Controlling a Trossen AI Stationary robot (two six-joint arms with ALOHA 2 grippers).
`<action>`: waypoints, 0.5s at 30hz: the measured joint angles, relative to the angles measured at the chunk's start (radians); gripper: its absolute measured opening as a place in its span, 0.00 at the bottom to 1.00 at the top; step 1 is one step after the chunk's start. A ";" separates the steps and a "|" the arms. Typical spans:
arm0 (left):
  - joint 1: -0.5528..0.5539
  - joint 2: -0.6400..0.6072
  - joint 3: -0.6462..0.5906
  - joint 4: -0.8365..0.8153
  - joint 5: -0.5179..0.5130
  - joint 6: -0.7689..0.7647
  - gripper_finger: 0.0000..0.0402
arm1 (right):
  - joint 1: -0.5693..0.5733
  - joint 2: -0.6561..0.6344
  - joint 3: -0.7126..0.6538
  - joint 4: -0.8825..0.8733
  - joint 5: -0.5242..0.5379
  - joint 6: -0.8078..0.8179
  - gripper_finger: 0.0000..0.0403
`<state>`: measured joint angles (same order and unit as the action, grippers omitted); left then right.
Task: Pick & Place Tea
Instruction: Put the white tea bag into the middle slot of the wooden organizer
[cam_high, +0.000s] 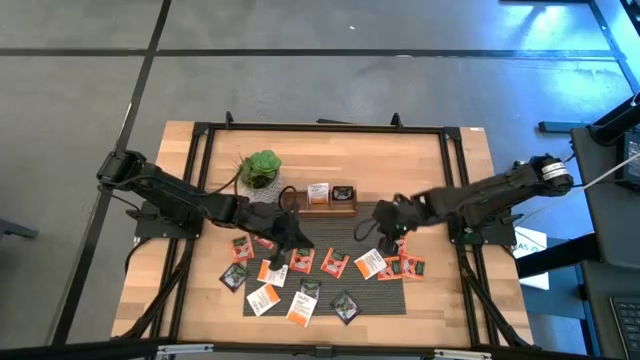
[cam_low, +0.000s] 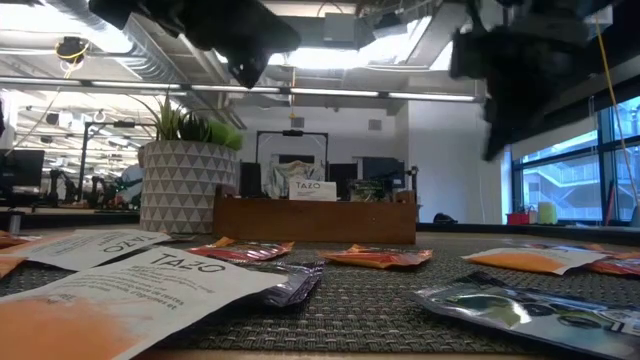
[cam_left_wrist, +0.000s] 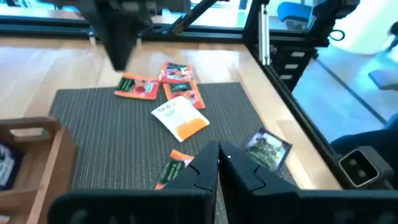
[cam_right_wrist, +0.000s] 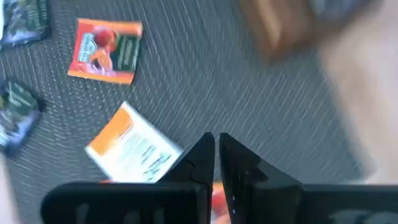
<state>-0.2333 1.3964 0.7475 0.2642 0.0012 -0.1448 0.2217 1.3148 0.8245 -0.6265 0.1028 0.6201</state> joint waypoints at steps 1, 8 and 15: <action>-0.002 0.000 0.000 0.008 -0.001 0.000 0.02 | 0.020 0.000 -0.022 0.007 -0.001 0.098 0.07; 0.007 0.000 0.000 0.017 -0.010 0.002 0.02 | 0.117 0.000 -0.182 0.224 -0.020 0.321 0.07; 0.021 0.000 0.000 0.024 -0.012 0.001 0.02 | 0.119 0.000 -0.206 0.279 -0.004 0.379 0.22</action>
<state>-0.2123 1.3968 0.7475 0.2886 -0.0113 -0.1442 0.3405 1.3151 0.6189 -0.3471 0.0986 0.9987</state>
